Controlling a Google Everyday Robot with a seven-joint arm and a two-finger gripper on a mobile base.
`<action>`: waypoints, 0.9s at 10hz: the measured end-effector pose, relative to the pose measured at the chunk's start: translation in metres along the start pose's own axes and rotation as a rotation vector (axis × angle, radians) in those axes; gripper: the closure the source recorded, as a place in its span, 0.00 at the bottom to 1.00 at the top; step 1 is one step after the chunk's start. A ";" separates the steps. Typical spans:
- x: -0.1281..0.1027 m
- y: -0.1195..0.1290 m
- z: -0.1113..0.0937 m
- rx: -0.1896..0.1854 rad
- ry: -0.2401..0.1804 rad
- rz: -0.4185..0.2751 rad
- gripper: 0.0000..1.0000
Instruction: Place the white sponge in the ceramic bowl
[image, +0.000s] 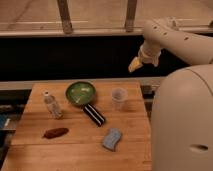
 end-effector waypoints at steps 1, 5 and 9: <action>0.000 0.000 0.000 0.000 0.000 0.000 0.20; 0.000 0.000 0.000 0.000 -0.001 0.000 0.20; 0.021 0.019 -0.006 -0.011 -0.026 -0.046 0.20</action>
